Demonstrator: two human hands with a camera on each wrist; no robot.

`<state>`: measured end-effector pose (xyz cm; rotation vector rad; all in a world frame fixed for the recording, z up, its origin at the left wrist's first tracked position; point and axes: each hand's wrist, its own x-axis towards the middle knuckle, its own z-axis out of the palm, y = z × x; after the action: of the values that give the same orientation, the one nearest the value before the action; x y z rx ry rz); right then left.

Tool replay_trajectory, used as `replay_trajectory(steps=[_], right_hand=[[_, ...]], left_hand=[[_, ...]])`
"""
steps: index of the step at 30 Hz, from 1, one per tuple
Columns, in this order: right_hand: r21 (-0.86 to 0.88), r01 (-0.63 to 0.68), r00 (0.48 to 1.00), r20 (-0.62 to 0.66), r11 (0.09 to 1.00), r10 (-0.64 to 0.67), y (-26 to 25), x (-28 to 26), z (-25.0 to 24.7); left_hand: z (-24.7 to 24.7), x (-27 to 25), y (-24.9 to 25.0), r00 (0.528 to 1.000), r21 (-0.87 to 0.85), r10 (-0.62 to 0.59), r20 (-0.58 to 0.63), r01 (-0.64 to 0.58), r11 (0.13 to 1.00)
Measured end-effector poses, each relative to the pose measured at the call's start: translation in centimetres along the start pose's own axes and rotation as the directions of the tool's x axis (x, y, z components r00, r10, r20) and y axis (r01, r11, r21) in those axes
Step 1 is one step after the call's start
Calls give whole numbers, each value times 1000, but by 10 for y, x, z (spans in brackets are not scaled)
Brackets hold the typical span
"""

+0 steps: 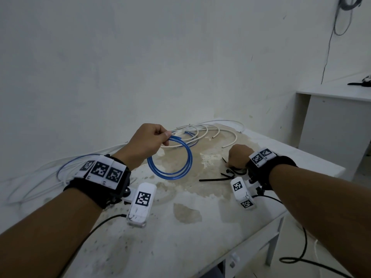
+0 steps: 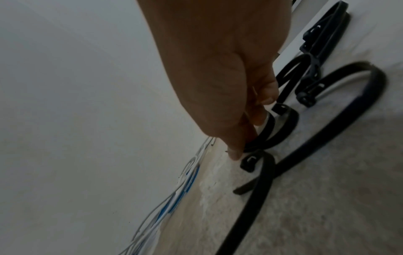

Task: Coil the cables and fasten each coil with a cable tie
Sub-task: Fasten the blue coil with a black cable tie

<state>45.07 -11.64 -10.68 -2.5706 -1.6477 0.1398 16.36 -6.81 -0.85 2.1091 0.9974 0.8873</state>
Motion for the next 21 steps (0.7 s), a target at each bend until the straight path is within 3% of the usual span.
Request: replay_trajectory(steps=[5, 14, 18, 21], right_hand=[[-2, -19, 1000, 16, 1000, 19, 1, -1, -1], [151, -26, 999, 36, 988, 21, -13, -8, -27], [427, -7, 999, 32, 904, -7, -22, -7, -51], [541, 17, 999, 23, 841, -35, -40, -7, -70]], left_hand=[[3, -3, 1, 1000, -30, -9, 16, 9, 1000], [-4, -5, -1, 1000, -65, -19, 4, 19, 998], [-5, -4, -1, 1000, -76, -26, 1, 26, 997], [-7, -4, -3, 1000, -82, -26, -2, 26, 996]])
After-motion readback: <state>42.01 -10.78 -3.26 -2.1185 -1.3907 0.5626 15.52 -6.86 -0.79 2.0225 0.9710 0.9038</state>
